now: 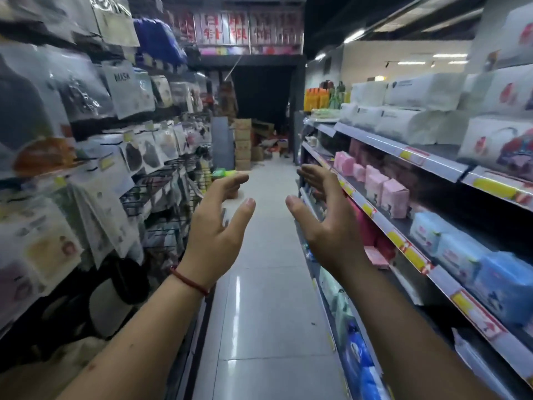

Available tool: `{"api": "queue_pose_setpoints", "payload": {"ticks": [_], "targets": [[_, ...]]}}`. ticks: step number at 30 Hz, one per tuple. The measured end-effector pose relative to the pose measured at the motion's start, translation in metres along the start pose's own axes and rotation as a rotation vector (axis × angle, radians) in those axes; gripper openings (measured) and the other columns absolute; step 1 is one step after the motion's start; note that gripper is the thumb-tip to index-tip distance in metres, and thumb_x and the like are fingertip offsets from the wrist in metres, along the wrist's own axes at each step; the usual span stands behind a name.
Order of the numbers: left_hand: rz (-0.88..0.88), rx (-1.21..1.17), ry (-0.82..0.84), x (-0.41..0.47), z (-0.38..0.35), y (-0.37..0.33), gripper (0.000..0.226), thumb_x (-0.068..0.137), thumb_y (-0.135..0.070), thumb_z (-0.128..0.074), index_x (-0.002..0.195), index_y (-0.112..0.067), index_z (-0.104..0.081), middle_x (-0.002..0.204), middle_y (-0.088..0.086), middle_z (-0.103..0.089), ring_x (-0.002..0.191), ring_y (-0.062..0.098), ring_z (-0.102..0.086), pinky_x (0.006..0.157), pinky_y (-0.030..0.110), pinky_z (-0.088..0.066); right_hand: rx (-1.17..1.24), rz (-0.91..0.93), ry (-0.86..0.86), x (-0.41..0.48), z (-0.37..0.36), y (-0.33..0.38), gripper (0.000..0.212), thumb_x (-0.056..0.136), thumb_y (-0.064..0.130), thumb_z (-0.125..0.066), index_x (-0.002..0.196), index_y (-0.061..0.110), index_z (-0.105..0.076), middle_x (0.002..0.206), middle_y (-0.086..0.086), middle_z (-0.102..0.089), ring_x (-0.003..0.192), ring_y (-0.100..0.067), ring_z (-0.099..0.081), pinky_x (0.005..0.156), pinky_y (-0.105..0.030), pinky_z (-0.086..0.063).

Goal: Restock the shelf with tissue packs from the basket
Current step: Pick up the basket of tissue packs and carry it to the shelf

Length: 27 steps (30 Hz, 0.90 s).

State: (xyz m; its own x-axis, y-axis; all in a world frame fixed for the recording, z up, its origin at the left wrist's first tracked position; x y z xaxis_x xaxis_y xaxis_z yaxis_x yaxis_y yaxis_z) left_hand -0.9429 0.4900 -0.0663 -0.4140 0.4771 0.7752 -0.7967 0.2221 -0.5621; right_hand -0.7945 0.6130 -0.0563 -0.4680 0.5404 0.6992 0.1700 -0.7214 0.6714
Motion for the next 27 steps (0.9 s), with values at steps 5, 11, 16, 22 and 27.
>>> {"api": "queue_pose_setpoints", "payload": {"ticks": [5, 11, 16, 22, 27], "targets": [[-0.001, 0.260, -0.016, 0.092, -0.035, 0.102, 0.037, 0.099, -0.023, -0.062, 0.134, -0.015, -0.059, 0.121, -0.006, -0.061, 0.104, -0.007, -0.055, 0.094, 0.003, -0.037, -0.161, 0.038, 0.070, 0.119, -0.049, -0.098, 0.050, 0.094, 0.035, -0.065, 0.140, 0.022, -0.051, 0.137, 0.007, -0.058, 0.128, -0.009, -0.051, 0.106, -0.028, -0.040], [-0.051, 0.679, 0.046, 0.192, -0.068, 0.268, 0.047, 0.094, -0.037, -0.056, 0.134, -0.012, -0.058, 0.125, 0.006, -0.064, 0.113, 0.022, -0.058, 0.097, 0.029, -0.042, -0.541, 0.168, 0.175, 0.244, -0.140, -0.242, 0.058, 0.090, 0.041, -0.061, 0.141, 0.017, -0.049, 0.137, -0.005, -0.059, 0.122, -0.027, -0.055, 0.101, -0.042, -0.044], [0.024, 0.760, 0.102, 0.307, -0.088, 0.418, 0.055, 0.089, -0.045, -0.047, 0.132, -0.012, -0.059, 0.122, 0.011, -0.065, 0.109, 0.031, -0.061, 0.093, 0.041, -0.047, -0.674, 0.119, 0.247, 0.369, -0.210, -0.360, 0.064, 0.088, 0.047, -0.054, 0.142, 0.014, -0.047, 0.138, -0.008, -0.056, 0.122, -0.032, -0.056, 0.101, -0.050, -0.047], [0.148, 0.746, 0.170, 0.431, -0.142, 0.573, 0.057, 0.090, -0.050, -0.044, 0.135, -0.017, -0.055, 0.128, 0.007, -0.062, 0.115, 0.029, -0.060, 0.096, 0.044, -0.048, -0.624, 0.019, 0.275, 0.499, -0.281, -0.480, 0.064, 0.092, 0.046, -0.058, 0.147, 0.018, -0.044, 0.146, -0.004, -0.052, 0.132, -0.027, -0.049, 0.108, -0.046, -0.042], [0.167, 0.728, 0.213, 0.512, -0.202, 0.706, 0.054, 0.092, -0.046, -0.049, 0.137, -0.016, -0.054, 0.132, 0.006, -0.060, 0.120, 0.026, -0.057, 0.100, 0.040, -0.046, -0.554, -0.046, 0.298, 0.599, -0.329, -0.607, 0.063, 0.096, 0.045, -0.061, 0.151, 0.023, -0.039, 0.150, 0.003, -0.047, 0.137, -0.019, -0.042, 0.114, -0.039, -0.036]]}}
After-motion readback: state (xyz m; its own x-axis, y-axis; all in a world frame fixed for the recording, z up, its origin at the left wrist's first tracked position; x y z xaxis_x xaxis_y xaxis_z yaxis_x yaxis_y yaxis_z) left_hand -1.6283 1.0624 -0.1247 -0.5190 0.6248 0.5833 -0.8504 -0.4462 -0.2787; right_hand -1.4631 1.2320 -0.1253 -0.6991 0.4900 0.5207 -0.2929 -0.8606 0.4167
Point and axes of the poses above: each hand's wrist, its own x-axis towards the middle knuckle, its own z-axis out of the back of the hand, y = z × x, the point moved 2 cm from there along x, towards the middle knuckle
